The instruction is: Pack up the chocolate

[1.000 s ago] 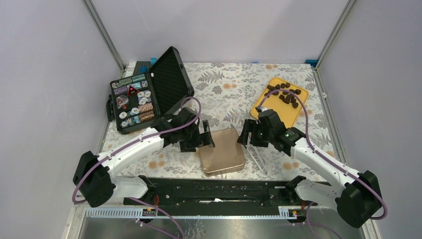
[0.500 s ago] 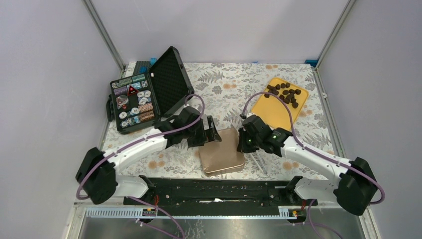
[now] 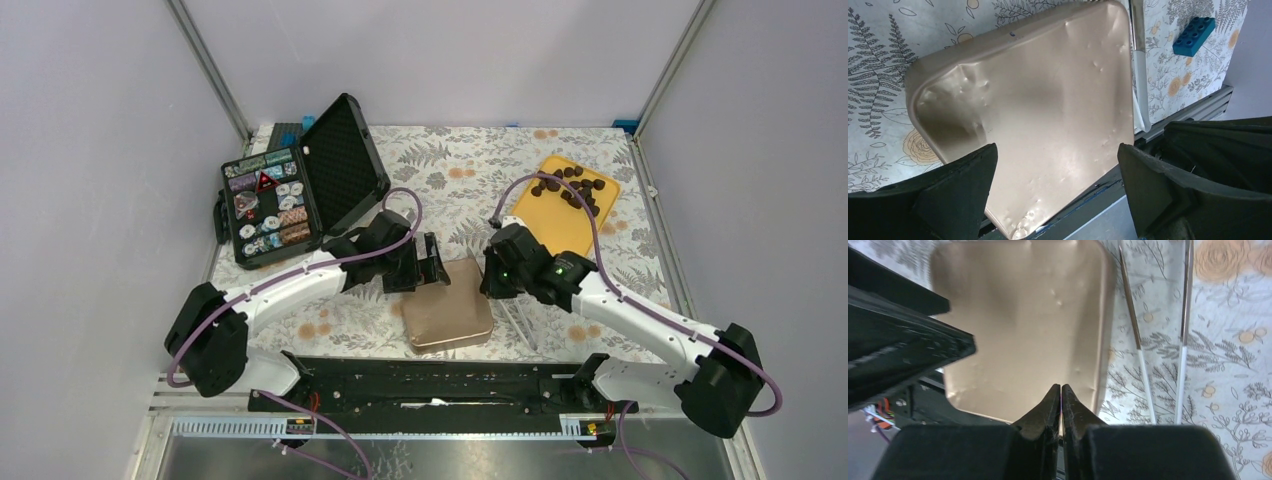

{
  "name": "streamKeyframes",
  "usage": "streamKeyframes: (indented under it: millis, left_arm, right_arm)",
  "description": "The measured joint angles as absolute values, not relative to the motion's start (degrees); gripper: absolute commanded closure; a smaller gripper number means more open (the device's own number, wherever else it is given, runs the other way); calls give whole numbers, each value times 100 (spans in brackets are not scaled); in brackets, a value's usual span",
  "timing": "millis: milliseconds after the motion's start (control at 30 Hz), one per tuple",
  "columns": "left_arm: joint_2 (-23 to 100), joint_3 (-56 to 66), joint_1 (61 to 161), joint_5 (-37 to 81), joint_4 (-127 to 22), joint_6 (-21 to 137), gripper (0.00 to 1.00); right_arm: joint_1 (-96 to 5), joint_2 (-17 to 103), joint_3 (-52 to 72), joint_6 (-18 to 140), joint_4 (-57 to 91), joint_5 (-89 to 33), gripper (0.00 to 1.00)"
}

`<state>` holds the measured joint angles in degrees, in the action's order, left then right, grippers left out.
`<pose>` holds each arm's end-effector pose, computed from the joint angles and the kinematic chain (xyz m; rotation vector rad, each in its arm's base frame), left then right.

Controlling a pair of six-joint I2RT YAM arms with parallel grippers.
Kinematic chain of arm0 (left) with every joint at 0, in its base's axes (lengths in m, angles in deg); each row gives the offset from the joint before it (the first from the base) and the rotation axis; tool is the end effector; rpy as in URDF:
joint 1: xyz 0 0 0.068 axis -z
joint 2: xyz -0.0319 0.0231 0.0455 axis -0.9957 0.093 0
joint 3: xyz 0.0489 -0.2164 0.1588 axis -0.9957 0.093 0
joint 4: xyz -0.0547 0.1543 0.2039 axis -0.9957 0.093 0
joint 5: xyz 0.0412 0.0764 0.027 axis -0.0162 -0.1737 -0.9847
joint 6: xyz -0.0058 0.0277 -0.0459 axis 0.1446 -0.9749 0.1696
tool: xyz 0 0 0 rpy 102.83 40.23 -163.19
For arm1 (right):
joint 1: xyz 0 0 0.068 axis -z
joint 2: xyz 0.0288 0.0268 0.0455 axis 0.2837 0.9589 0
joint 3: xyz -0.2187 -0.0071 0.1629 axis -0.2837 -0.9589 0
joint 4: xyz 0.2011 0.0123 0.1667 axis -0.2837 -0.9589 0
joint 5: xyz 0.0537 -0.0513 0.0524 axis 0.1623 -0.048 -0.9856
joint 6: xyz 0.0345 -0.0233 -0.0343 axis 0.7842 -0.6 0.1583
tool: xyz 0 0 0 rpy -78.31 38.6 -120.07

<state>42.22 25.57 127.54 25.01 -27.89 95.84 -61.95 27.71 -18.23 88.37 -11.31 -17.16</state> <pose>0.2045 -0.1995 0.2291 -0.0489 2.6587 -0.8817 0.1680 0.1676 0.2534 -0.2163 2.4679 0.5579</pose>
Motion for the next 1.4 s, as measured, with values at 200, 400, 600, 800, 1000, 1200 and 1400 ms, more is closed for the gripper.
streamKeyframes:
  millis: [200, 400, 600, 800, 1000, 1200, 1400]
  left_arm:
    - [4014, 2404, 12697, 2396, -2614, 9558, 2]
    - [3850, 2632, 12629, 2171, -2957, 9567, 6]
    - [4266, 2931, 12596, 2204, -3571, 9661, 6]
    - [4191, 2649, 12581, 1883, -2990, 9444, 4]
    - [4126, 2037, 12465, 1572, -2633, 9184, 3]
    - [4187, 2271, 12325, 1515, -2887, 9182, 3]
    - [4703, 2715, 12277, 1627, -2880, 9215, 3]
  right_arm:
    - [-6195, 2911, -1500, 8778, -967, -1729, 88]
    - [-6197, 3505, -1570, 8739, -665, -1829, 88]
    - [-6208, 4065, -1725, 8680, -272, -1818, 87]
    - [-6215, 4078, -1399, 8505, -639, -1364, 82]
    - [-6160, 4371, -179, 8256, -670, -789, 85]
    - [-6114, 4972, -300, 8262, -412, -656, 86]
    - [-6108, 5309, -455, 8389, -344, -645, 84]
